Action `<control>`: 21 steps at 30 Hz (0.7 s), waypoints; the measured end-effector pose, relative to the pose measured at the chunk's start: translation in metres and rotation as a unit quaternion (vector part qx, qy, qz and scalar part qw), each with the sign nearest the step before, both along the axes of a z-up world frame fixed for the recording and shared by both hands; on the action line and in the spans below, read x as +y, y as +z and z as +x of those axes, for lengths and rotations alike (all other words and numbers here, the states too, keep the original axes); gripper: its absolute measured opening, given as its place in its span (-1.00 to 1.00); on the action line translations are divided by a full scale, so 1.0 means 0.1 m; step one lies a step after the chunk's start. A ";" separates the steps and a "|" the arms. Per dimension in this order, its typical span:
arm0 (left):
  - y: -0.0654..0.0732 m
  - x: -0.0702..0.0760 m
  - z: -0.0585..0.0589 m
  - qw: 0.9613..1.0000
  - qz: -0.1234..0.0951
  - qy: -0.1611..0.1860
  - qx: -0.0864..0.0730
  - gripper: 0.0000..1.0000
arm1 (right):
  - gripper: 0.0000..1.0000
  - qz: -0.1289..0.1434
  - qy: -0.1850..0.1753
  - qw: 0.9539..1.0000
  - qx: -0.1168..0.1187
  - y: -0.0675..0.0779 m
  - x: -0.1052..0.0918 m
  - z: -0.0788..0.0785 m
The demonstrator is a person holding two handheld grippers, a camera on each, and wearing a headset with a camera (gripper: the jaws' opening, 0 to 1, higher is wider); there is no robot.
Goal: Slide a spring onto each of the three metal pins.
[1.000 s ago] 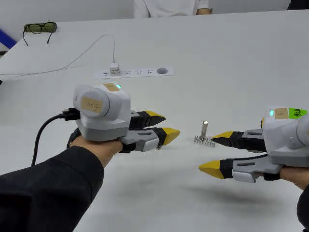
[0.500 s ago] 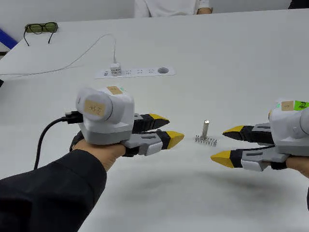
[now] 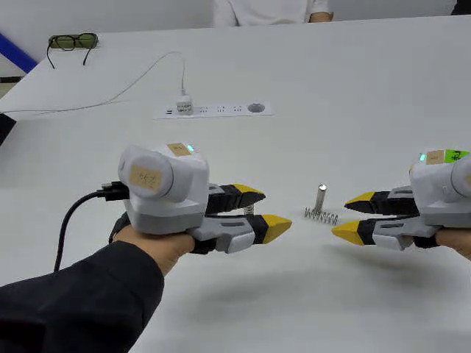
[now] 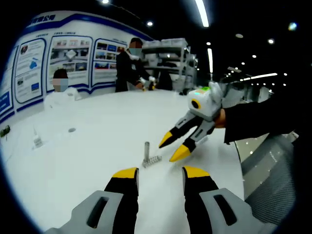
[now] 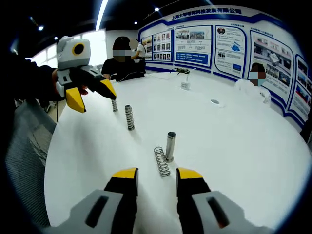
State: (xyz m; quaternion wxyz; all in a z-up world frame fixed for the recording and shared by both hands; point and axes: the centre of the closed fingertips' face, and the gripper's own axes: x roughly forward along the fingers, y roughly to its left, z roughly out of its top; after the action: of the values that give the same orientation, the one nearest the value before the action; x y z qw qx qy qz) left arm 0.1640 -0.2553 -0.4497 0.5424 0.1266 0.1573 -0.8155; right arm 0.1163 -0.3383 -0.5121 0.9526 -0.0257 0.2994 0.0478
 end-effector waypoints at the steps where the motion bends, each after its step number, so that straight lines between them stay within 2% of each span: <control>1: -0.01 0.02 -0.01 1.000 0.000 -0.001 0.002 -0.26 | -0.37 -0.001 0.002 1.000 0.003 -0.02 0.00 0.00; 11: -0.10 0.16 -0.12 1.000 0.010 -0.009 0.015 -0.15 | -0.47 -0.001 0.005 1.000 0.011 -0.09 -0.04 0.06; 21: -0.15 0.29 -0.17 0.999 0.019 -0.015 0.028 -0.05 | -0.56 0.002 0.012 1.000 0.023 -0.16 -0.07 0.11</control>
State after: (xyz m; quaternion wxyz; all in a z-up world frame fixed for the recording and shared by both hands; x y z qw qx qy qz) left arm 0.1466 -0.2268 -0.4649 0.5234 0.1167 0.1863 -0.8233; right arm 0.1275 -0.3455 -0.5284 0.9449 -0.0267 0.3207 0.0606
